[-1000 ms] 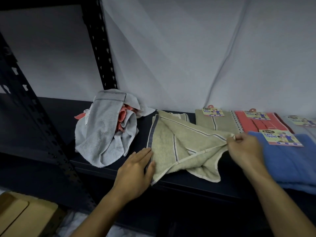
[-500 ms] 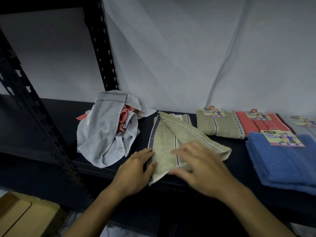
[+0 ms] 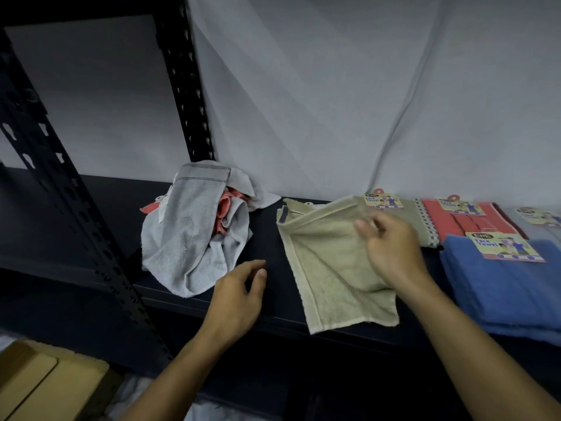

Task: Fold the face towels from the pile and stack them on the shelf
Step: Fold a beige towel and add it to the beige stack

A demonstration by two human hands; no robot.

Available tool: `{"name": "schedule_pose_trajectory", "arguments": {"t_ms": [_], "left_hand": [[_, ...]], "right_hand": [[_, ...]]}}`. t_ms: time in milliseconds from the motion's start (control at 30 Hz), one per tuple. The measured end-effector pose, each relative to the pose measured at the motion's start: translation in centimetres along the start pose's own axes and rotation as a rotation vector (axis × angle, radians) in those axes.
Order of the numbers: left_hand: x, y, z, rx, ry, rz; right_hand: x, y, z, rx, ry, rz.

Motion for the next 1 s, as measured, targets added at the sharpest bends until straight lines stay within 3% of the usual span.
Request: {"name": "schedule_pose_trajectory", "arguments": {"t_ms": [133, 300, 500, 667, 833, 1000], "left_hand": [[-3.4, 0.9, 1.8, -0.074, 0.109, -0.403], [-7.4, 3.7, 3.6, 0.119, 0.037, -0.657], [-7.1, 3.8, 2.4, 0.215, -0.165, -0.53], [-6.7, 2.2, 1.6, 0.15, -0.229, -0.365], [-5.7, 1.5, 0.7, 0.067, -0.207, -0.252], [-4.0, 0.2, -0.2, 0.024, -0.221, -0.204]], "right_hand": [[-2.4, -0.9, -1.3, -0.051, 0.209, -0.027], [-4.3, -0.2, 0.0, 0.006, 0.262, -0.044], [-3.8, 0.5, 1.9, 0.134, 0.102, 0.122], [-4.0, 1.4, 2.2, 0.138, 0.037, 0.369], [-3.6, 1.9, 0.3, -0.107, 0.314, 0.05], [-2.9, 0.4, -2.1, -0.274, 0.355, -0.178]]}}
Point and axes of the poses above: each hand's wrist, its own z-axis away from the middle knuckle, its own y-axis out of the palm, x = y × z, the point moved 2 cm from there along -z, towards the middle knuckle, and after that the axes turned 12 degrees about -x, right-handed, at the moved point
